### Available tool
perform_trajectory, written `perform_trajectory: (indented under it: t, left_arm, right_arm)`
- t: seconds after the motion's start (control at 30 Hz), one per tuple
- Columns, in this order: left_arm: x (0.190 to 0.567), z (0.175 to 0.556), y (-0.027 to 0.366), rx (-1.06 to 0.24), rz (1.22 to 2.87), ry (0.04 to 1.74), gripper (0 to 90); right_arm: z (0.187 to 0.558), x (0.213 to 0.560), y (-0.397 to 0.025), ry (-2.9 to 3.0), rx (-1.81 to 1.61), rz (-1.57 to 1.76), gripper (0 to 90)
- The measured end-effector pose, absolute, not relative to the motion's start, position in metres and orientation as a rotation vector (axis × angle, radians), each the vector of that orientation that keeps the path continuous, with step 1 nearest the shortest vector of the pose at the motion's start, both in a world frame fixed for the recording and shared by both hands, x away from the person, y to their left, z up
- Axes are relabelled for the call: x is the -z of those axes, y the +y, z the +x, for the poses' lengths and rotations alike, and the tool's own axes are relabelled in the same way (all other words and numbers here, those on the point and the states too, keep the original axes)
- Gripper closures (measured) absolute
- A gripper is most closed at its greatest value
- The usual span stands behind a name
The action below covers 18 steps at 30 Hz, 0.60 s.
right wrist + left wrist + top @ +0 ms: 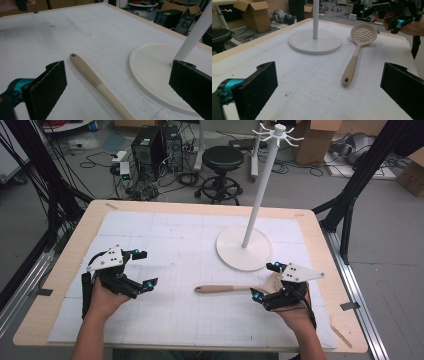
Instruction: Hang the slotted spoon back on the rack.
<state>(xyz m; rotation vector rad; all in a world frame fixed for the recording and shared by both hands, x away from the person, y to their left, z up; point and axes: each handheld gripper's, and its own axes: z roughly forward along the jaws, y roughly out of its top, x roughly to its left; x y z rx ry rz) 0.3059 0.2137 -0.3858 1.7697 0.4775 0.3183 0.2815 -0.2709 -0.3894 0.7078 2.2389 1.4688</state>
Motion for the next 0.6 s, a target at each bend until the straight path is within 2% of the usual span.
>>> perform_trajectory:
  t: [0.33, 0.47, 0.57, 0.6]
  left_arm:
    - [0.385, 0.304, 0.217, -0.325, 1.758, 0.479, 1.6]
    - [0.383, 0.303, 0.220, -0.333, 1.746, 0.474, 1.6]
    - [0.382, 0.303, 0.221, -0.338, 1.739, 0.475, 1.7]
    - [0.382, 0.302, 0.221, -0.336, 1.737, 0.476, 1.6]
  right_arm:
    - [0.303, 0.387, -0.246, 2.402, -1.325, 0.660, 1.4]
    - [0.310, 0.388, -0.234, 2.481, -1.231, 0.634, 6.0]
    - [0.313, 0.389, -0.225, 2.551, -1.155, 0.615, 18.3]
    - [0.315, 0.389, -0.222, 2.569, -1.132, 0.600, 19.9]
